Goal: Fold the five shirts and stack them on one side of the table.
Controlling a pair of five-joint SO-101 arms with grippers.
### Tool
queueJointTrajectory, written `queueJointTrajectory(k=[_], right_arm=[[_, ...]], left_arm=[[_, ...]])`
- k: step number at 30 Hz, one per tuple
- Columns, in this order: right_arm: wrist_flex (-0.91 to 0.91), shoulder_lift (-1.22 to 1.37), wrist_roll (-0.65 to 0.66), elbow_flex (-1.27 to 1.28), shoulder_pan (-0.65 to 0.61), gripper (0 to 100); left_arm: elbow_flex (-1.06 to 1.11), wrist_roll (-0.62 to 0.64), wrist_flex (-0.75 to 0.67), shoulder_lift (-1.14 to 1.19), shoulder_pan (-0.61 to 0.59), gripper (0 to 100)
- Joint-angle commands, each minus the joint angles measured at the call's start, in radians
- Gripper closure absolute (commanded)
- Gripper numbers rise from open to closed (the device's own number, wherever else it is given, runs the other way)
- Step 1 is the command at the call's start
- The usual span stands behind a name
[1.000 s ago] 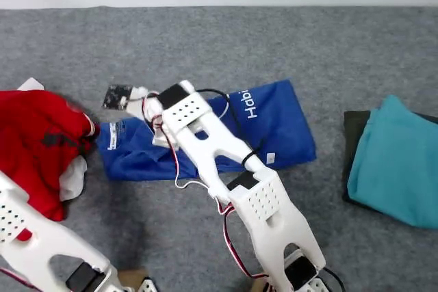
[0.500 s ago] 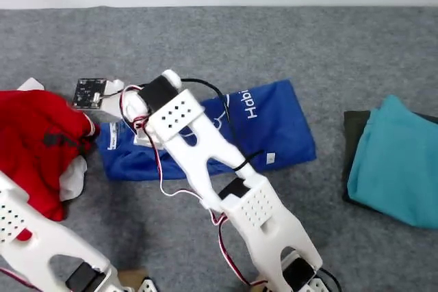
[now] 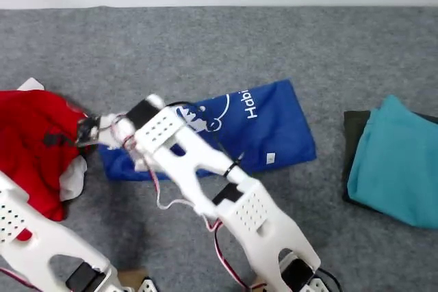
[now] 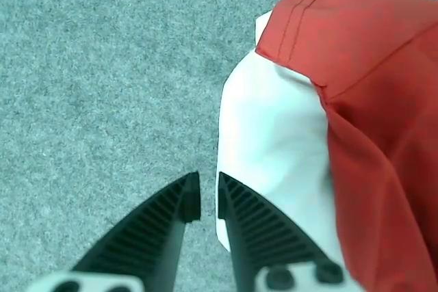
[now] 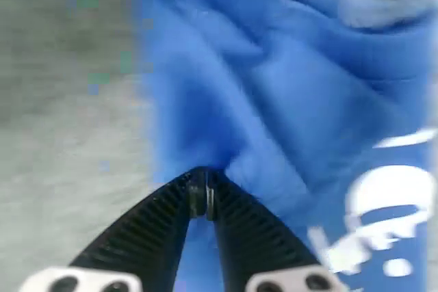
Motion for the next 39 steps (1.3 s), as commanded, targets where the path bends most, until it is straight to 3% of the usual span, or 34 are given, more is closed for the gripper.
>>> queueJointTrajectory(k=[1,6,16,23,27,32,39], right_arm=[[-0.105,0.025,0.055,-0.144,0.077,98.8],[-0.137,0.136,0.081,-0.258,0.074,98.8],[0.225,0.159,0.066,-0.655,-0.033,98.8],[0.168,0.298,-0.014,-0.624,-0.093,98.8],[0.11,0.383,-0.014,-0.651,-0.077,98.8],[0.239,0.343,-0.017,-0.818,-0.062,98.8],[0.259,0.205,-0.203,-0.749,0.099,98.8]], left_arm=[[-0.008,-0.009,0.008,-0.075,-0.003,95],[-0.005,-0.009,0.008,-0.075,0.002,95],[-0.01,-0.009,0.008,-0.08,-0.003,95],[-0.038,0.0,0.025,-0.11,-0.005,95],[-0.036,0.0,0.025,-0.227,-0.015,95],[-0.028,0.0,0.025,-0.408,-0.015,95],[0.194,-0.003,0.025,-0.666,0.052,95]])
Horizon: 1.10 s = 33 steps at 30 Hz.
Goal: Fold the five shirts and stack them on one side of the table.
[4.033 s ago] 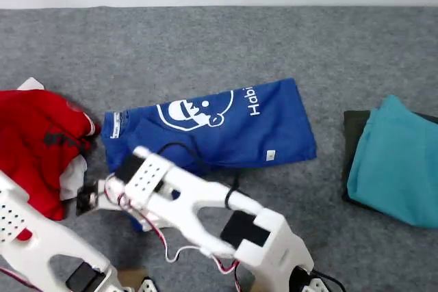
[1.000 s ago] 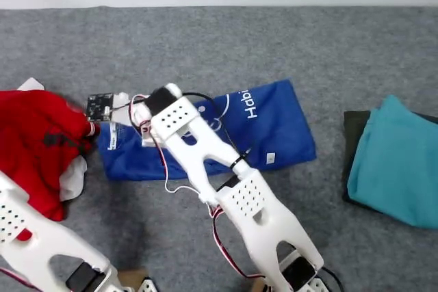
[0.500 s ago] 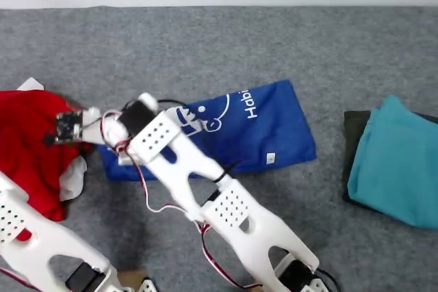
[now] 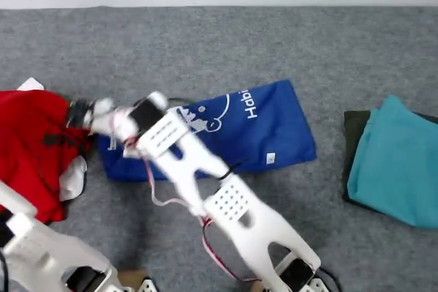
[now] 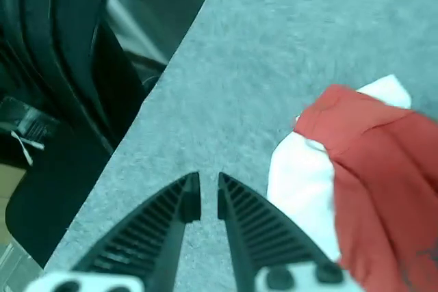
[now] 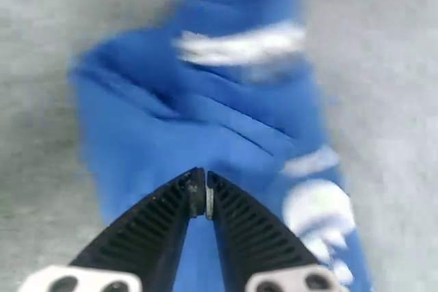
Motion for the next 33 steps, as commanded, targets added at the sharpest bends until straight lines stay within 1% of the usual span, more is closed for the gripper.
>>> queueJointTrajectory(k=[1,5,10,15,17,19,20,24,26,33], right_arm=[[0.044,-0.148,-0.083,0.032,0.108,98.8],[0.044,-0.277,-0.173,0.187,0.213,98.8],[0.044,-0.464,-0.293,0.494,0.321,98.6],[0.039,-0.599,-0.39,0.74,0.433,98.3],[0.039,-0.605,-0.407,0.761,0.489,98.1],[0.039,-0.599,-0.43,0.763,0.55,94.8],[0.039,-0.595,-0.442,0.763,0.578,91.3],[0.039,-0.55,-0.45,0.763,0.665,71.6],[0.038,-0.513,-0.451,0.76,0.7,66.1],[0.001,-0.397,-0.453,0.76,0.737,66.7]], left_arm=[[0.142,-0.005,0.021,-0.178,0.051,95],[0.377,-0.006,0.023,-0.368,0.127,95],[0.674,-0.006,0.021,-0.58,0.229,95],[0.863,-0.009,0.02,-0.689,0.242,95],[0.914,-0.02,0.02,-0.701,0.241,95],[0.954,-0.052,0.02,-0.707,0.241,95],[0.964,-0.061,0.02,-0.709,0.241,95],[0.969,-0.063,0.02,-0.7,0.241,95],[0.969,-0.063,0.02,-0.7,0.244,95],[0.97,-0.063,0.02,-0.684,0.247,95]])
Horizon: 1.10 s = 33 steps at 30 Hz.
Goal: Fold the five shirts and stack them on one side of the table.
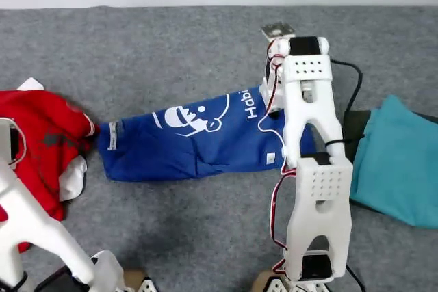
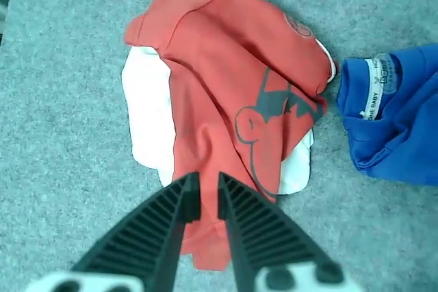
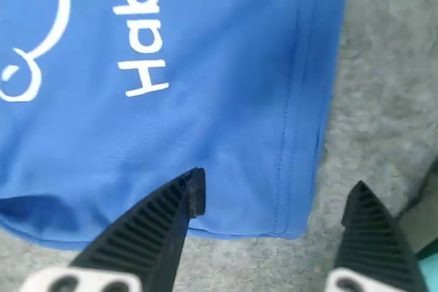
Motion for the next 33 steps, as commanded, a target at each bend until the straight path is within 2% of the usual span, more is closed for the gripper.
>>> queueJointTrajectory(k=[1,8,14,17,22,33], right_arm=[[-0.007,0.016,-0.011,-0.003,0.028,66.7],[-0.113,0.081,-0.011,-0.003,0.036,67.4],[-0.145,0.156,-0.011,-0.003,0.035,73.1],[-0.125,0.17,-0.009,-0.003,0.024,80.2],[-0.099,0.168,-0.003,-0.005,0.03,98.8],[0.008,-0.024,0.074,-0.005,-0.004,98.8]], left_arm=[[-0.004,-0.008,0.018,0.0,0.003,95],[-0.004,-0.008,0.02,0.018,0.003,95],[-0.004,-0.008,0.02,0.02,0.002,95],[-0.004,-0.008,0.02,0.02,0.005,95],[-0.004,-0.008,0.02,0.02,0.005,95],[-0.004,-0.008,0.02,0.012,0.0,95]])
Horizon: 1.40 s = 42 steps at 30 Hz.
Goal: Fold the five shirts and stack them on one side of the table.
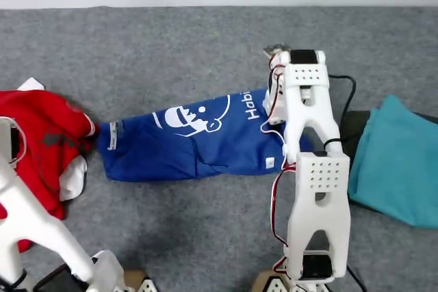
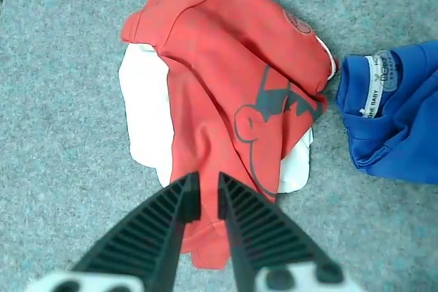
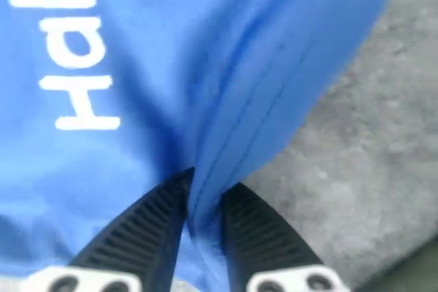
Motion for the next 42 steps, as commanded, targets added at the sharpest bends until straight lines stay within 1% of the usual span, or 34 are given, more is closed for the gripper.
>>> queueJointTrajectory(k=[1,8,13,17,23,28,33,36,38,41,42], right_arm=[[0.048,-0.148,0.041,-0.003,-0.048,98.8],[0.067,-0.308,0.057,0.003,-0.199,98.8],[0.065,-0.381,0.057,0.003,-0.36,98.8],[0.053,-0.369,0.083,-0.002,-0.492,98.8],[-0.054,-0.309,0.091,-0.002,-0.625,98.8],[-0.143,-0.266,0.089,-0.002,-0.719,98.8],[-0.229,-0.217,0.091,-0.002,-0.785,98.8],[-0.282,-0.185,0.092,-0.002,-0.799,98.3],[-0.291,-0.171,0.094,-0.002,-0.809,95.0],[-0.283,-0.168,0.094,-0.003,-0.84,82.0],[-0.282,-0.168,0.092,-0.003,-0.854,79.3]], left_arm=[[-0.004,-0.008,0.02,-0.008,0.0,95],[-0.007,-0.008,0.018,-0.009,-0.002,95],[-0.007,-0.008,0.018,-0.009,-0.002,95],[-0.007,-0.008,0.018,-0.009,-0.003,95],[-0.004,-0.018,-0.018,0.0,-0.127,95],[0.021,-0.135,-0.063,0.003,-0.232,95],[0.13,-0.167,-0.16,0.003,-0.348,95],[0.18,-0.203,-0.184,0.003,-0.396,95],[0.205,-0.221,-0.196,0.003,-0.416,95],[0.232,-0.23,-0.221,0.003,-0.431,95],[0.24,-0.23,-0.226,0.003,-0.433,95]])
